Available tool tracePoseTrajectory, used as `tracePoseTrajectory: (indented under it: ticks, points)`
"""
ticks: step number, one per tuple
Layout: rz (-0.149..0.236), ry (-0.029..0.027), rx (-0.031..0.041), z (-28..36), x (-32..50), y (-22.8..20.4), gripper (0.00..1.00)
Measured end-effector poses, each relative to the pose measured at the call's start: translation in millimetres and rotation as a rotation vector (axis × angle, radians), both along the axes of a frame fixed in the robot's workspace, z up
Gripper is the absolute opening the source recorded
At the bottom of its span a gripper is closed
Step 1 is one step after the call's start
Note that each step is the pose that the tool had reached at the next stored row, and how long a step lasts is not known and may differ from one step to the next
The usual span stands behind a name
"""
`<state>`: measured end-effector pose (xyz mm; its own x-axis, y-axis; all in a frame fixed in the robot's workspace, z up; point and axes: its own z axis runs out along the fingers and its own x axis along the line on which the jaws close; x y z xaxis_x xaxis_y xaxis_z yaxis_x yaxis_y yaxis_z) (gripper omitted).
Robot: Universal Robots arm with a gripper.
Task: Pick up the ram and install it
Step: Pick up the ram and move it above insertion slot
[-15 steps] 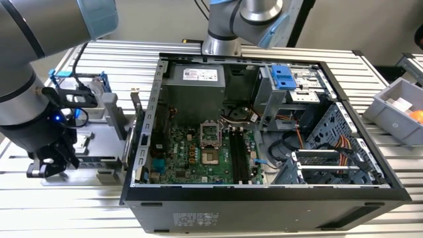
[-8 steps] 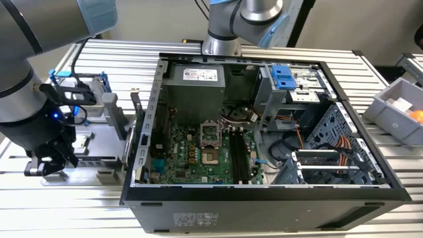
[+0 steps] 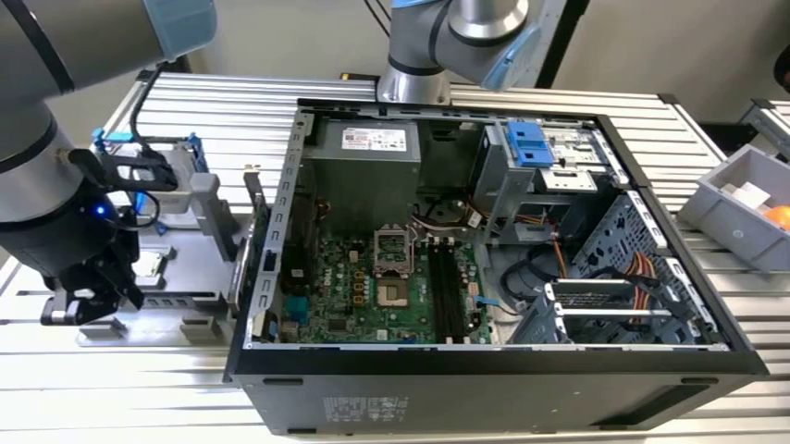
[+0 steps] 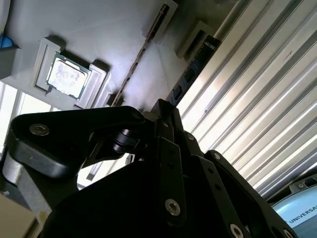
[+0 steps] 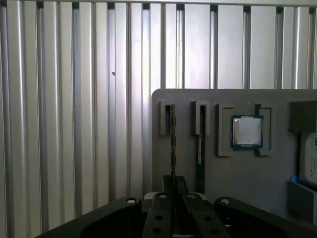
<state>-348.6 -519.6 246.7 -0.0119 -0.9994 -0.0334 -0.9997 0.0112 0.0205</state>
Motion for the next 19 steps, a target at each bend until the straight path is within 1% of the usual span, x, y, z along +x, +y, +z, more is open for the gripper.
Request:
tracePoseTrajectory:
  ticks: [7,19]
  points:
    - [0.000,0.0001,-0.0001,6.0,-0.1,0.0,0.00]
    - [0.000,0.0001,-0.0001,18.7,0.0,0.0,0.00]
